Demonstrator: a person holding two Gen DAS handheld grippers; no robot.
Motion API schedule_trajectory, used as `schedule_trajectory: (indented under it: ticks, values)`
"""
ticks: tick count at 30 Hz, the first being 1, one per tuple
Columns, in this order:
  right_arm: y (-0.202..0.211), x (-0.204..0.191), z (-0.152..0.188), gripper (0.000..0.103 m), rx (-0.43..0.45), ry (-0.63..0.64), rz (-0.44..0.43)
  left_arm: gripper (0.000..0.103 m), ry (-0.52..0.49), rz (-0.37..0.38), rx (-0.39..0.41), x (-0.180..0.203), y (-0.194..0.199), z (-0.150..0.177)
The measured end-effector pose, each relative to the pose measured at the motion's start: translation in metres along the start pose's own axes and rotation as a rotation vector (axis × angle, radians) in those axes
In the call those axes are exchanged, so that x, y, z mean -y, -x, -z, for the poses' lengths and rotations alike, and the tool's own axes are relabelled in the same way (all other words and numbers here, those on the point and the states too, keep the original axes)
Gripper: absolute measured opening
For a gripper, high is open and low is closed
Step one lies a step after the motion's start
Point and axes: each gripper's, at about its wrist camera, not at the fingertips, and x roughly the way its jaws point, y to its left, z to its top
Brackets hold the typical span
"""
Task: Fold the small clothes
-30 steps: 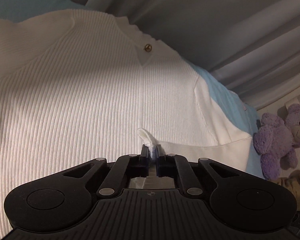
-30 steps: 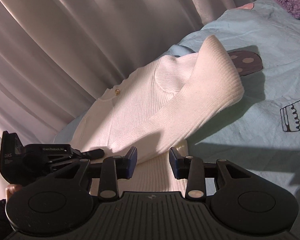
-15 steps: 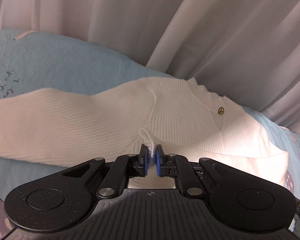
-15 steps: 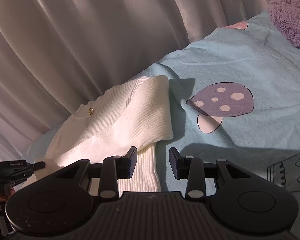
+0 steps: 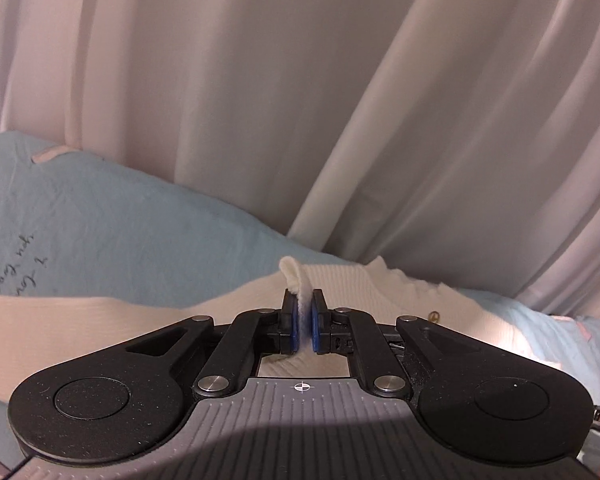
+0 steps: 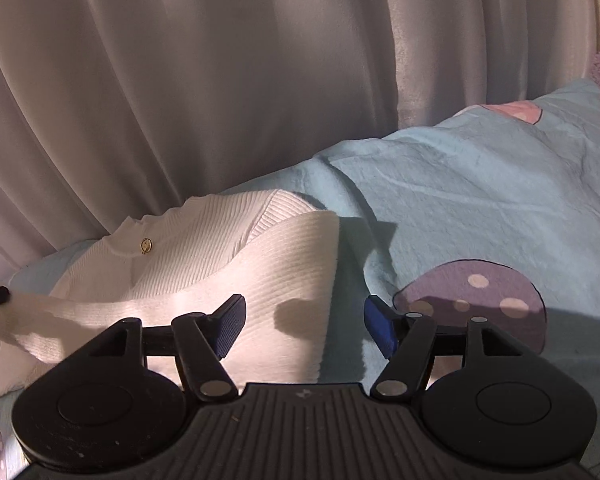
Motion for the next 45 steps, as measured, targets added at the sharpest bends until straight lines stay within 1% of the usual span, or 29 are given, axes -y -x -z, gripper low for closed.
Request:
schedule_trajectory:
  ticks: [3,4,5,6,7,9,11,13,14,16,19,20,21,22,23,24,26,27,28,31,33,34,35,36,38,40,42,44,45]
  values:
    - [-0.014,-0.01,0.0,0.063,-0.012,0.056,0.005,0.008,0.004,-0.01,-0.047,-0.004,-0.01,0.004]
    - [-0.018,-0.013,0.0,0.052,-0.014,0.078,0.011,0.008,0.003,-0.014,-0.057,-0.005,-0.013,0.006]
    - [-0.021,-0.017,0.001,0.044,-0.014,0.1,0.025,0.008,0.003,-0.02,-0.062,-0.006,-0.014,0.007]
    - [-0.023,-0.018,0.001,0.026,-0.01,0.113,0.041,0.008,0.004,-0.022,-0.067,-0.007,-0.015,0.008]
    - [-0.024,-0.018,0.0,0.012,0.005,0.125,0.041,0.008,0.007,-0.017,-0.07,-0.008,-0.014,0.008]
    - [-0.02,-0.013,-0.002,0.009,0.029,0.115,0.037,0.008,0.01,-0.005,-0.067,-0.007,-0.015,0.007]
    - [-0.015,-0.005,-0.004,0.008,0.069,0.106,0.074,0.008,0.014,0.028,-0.065,-0.004,-0.016,0.007]
    - [-0.016,0.006,-0.003,0.008,0.065,0.066,0.09,0.008,0.007,0.049,-0.07,0.002,-0.019,0.011]
    - [-0.02,0.013,-0.002,0.008,0.047,0.041,0.096,0.008,-0.009,0.043,-0.073,0.006,-0.023,0.012]
    - [-0.021,0.017,0.001,0.009,0.058,0.037,0.099,0.009,-0.043,0.018,-0.089,0.015,-0.035,0.018]
    - [-0.018,0.014,-0.002,0.012,0.06,0.045,0.105,0.012,-0.081,-0.063,-0.133,0.018,-0.044,0.026]
    - [-0.013,0.012,-0.002,0.014,0.079,0.062,0.131,0.02,-0.086,-0.082,-0.123,0.016,-0.04,0.027]
    - [-0.007,0.009,-0.002,0.018,0.112,0.089,0.155,0.025,-0.088,-0.095,-0.104,0.015,-0.034,0.027]
    - [0.0,0.005,-0.001,0.018,0.155,0.122,0.171,0.031,-0.091,-0.108,-0.078,0.013,-0.026,0.026]
    - [0.007,0.001,0.0,0.018,0.189,0.16,0.16,0.034,-0.089,-0.114,-0.056,0.012,-0.017,0.025]
    - [0.01,-0.004,0.001,0.019,0.193,0.183,0.129,0.036,-0.083,-0.112,-0.038,0.012,-0.01,0.024]
    - [0.009,-0.018,0.005,0.019,0.157,0.215,0.034,0.043,-0.059,-0.087,-0.02,0.013,0.0,0.025]
    - [0.005,-0.026,0.009,0.019,0.127,0.235,0.001,0.045,-0.049,-0.071,-0.021,0.016,0.002,0.027]
    - [-0.001,-0.035,0.014,0.019,0.096,0.268,-0.004,0.046,-0.053,-0.056,-0.031,0.02,0.001,0.03]
    - [-0.014,-0.049,0.03,0.016,0.047,0.368,0.035,0.047,-0.101,-0.043,-0.083,0.035,-0.01,0.041]
    - [-0.017,-0.047,0.036,0.016,0.08,0.422,0.119,0.048,-0.109,-0.029,-0.112,0.039,-0.02,0.049]
    - [-0.017,-0.044,0.037,0.019,0.09,0.434,0.128,0.05,-0.095,-0.036,-0.133,0.038,-0.024,0.051]
    - [-0.016,-0.038,0.037,0.02,0.098,0.427,0.107,0.051,-0.078,-0.039,-0.136,0.036,-0.027,0.053]
    - [-0.016,-0.036,0.037,0.02,0.098,0.429,0.099,0.052,-0.068,-0.034,-0.12,0.035,-0.027,0.054]
    - [-0.017,-0.042,0.039,0.02,0.093,0.488,0.123,0.062,-0.025,0.003,-0.122,0.03,-0.026,0.054]
    - [-0.018,-0.045,0.039,0.02,0.089,0.507,0.144,0.066,0.048,0.047,-0.127,0.02,-0.022,0.052]
    - [-0.018,-0.045,0.037,0.02,0.079,0.485,0.149,0.068,0.138,0.074,-0.134,0.004,-0.013,0.049]
    - [-0.014,-0.045,0.035,0.021,0.06,0.455,0.145,0.082,0.228,0.072,-0.138,-0.016,0.001,0.045]
    - [-0.009,-0.043,0.032,0.021,0.052,0.422,0.141,0.084,0.281,0.048,-0.13,-0.032,0.012,0.043]
